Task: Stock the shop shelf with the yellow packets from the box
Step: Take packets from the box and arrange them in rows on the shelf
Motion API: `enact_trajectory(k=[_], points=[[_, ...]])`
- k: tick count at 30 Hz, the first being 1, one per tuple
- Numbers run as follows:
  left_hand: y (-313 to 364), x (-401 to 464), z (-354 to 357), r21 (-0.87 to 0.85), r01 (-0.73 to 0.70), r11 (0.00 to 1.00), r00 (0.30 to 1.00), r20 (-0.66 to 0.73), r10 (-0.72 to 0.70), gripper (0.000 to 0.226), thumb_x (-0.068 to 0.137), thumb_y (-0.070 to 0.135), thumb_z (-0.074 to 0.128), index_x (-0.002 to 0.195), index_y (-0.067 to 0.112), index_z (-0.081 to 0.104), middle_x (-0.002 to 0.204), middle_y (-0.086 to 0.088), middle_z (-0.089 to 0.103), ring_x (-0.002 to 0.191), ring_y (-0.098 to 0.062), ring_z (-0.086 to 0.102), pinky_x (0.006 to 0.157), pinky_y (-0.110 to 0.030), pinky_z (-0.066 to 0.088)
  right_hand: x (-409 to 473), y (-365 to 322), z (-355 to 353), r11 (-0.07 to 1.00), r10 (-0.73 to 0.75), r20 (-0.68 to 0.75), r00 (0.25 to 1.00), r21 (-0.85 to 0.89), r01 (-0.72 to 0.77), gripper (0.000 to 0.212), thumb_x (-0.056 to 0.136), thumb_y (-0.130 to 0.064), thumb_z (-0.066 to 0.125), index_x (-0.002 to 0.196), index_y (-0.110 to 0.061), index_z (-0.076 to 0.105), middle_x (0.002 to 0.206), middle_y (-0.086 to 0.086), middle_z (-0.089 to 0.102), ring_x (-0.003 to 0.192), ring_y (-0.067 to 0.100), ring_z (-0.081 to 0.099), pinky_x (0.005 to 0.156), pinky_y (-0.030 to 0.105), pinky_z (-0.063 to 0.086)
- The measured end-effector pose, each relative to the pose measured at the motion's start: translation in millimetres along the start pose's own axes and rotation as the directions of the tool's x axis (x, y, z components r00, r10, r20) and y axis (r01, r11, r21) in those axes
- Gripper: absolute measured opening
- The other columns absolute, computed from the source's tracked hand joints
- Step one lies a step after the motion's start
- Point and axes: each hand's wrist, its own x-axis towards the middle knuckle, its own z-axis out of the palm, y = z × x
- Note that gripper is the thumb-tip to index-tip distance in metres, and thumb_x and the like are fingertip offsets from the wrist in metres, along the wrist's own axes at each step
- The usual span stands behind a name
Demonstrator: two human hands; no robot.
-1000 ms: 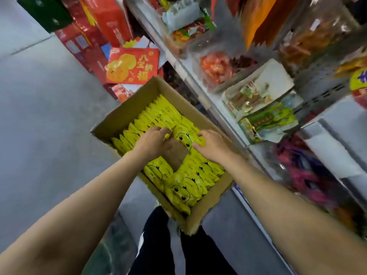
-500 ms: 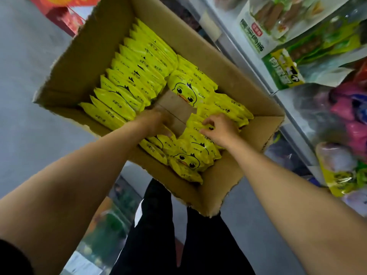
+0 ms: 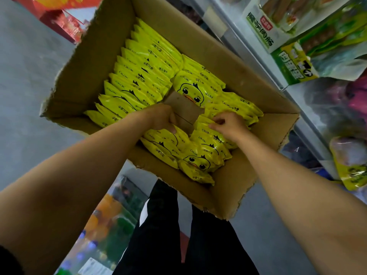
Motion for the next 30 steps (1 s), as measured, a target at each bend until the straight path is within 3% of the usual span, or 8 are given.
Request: enact_trajectory(k=[5,8,12,16,20,24,27,30], points=[[0.4,-6.2,-6.5,-0.056,-0.035,0.998,0.999,-0.008,0.034,0.016,0.081,0.035,0.076,0.090,0.023,0.077,0.072,-0.001,0.067,0.080,-0.019,0.063,0.074,-0.029,0.047,-3.5,-4.5,2.6,0.998,0.067,-0.018,0.998,0.005,-0.067,0.045,0.087,-0.033,0.074,0.124,-0.008,0.067,0.129,0.011,0.065,0.121,0.026,0.058,0.099,0.030,0.043],[4.8,-14.5,-11.9,-0.074,-0.044,0.996,0.999,-0.025,0.043,0.013,0.082,0.037,0.074,0.083,0.024,0.073,0.065,0.001,0.063,0.066,-0.012,0.056,0.068,-0.027,0.043,-5.3,-3.0,3.1,0.992,0.115,-0.031,0.993,0.055,-0.113,0.043,0.086,-0.035,0.075,0.118,-0.008,0.071,0.124,0.011,0.068,0.119,0.027,0.060,0.092,0.027,0.044],[11.8,-24.5,-19.7,-0.061,-0.051,0.997,0.999,-0.019,0.050,0.026,0.083,0.042,0.072,0.090,0.018,0.075,0.079,-0.012,0.068,0.072,-0.017,0.055,0.072,-0.029,0.044,-10.5,-0.6,-3.7,0.982,0.081,-0.049,0.996,0.177,-0.071,0.026,0.086,-0.034,0.076,0.097,-0.011,0.075,0.094,0.006,0.070,0.094,0.021,0.062,0.075,0.025,0.043],[20.9,-36.0,-30.6,-0.044,-0.020,0.999,0.999,0.024,0.022,0.016,0.085,0.045,0.070,0.079,0.030,0.068,0.066,0.011,0.059,0.069,-0.007,0.053,0.074,-0.025,0.036,-26.0,-9.4,-22.8,0.955,-0.045,-0.030,0.999,0.293,0.052,0.020,0.092,-0.029,0.068,0.077,-0.023,0.057,0.068,-0.006,0.050,0.066,0.009,0.043,0.060,0.025,0.035],[34.3,-54.8,-39.8,-0.026,-0.019,0.999,0.997,0.079,0.021,0.020,0.090,0.044,0.063,0.091,0.025,0.069,0.068,0.015,0.053,0.076,-0.011,0.052,0.079,-0.025,0.035,-45.3,-23.5,-44.5,0.933,-0.107,-0.016,0.994,0.344,0.106,0.013,0.097,-0.026,0.061,0.101,-0.013,0.059,0.073,-0.005,0.049,0.066,0.005,0.042,0.052,0.008,0.033],[53.5,-81.7,-47.4,-0.053,-0.046,0.998,0.995,0.088,0.050,0.021,0.094,0.044,0.058,0.077,0.032,0.064,0.080,-0.007,0.056,0.087,-0.023,0.057,0.080,-0.027,0.036,-67.6,-31.9,-58.9,0.893,-0.106,-0.096,0.990,0.428,0.138,0.014,0.097,-0.026,0.061,0.106,-0.015,0.060,0.078,-0.009,0.053,0.069,0.000,0.046,0.059,0.005,0.037],[65.2,-99.6,-51.7,-0.109,-0.048,0.993,0.996,0.069,0.055,0.022,0.093,0.044,0.058,0.073,0.038,0.065,0.092,0.003,0.064,0.116,-0.027,0.055,0.090,-0.031,0.037,-85.3,-35.0,-65.1,0.865,-0.088,-0.151,0.985,0.479,0.150,0.011,0.097,-0.032,0.061,0.102,-0.022,0.062,0.089,-0.008,0.063,0.079,0.001,0.054,0.072,0.016,0.042],[85.3,-116.6,-55.7,-0.201,-0.074,0.977,0.989,0.113,0.098,0.019,0.096,0.039,0.057,0.087,0.028,0.071,0.104,0.012,0.066,0.122,-0.020,0.052,0.091,-0.025,0.031,-108.5,-37.2,-71.4,0.841,-0.056,-0.191,0.980,0.521,0.149,0.016,0.098,-0.035,0.058,0.104,-0.021,0.063,0.095,-0.012,0.063,0.086,-0.001,0.055,0.070,0.005,0.041]])
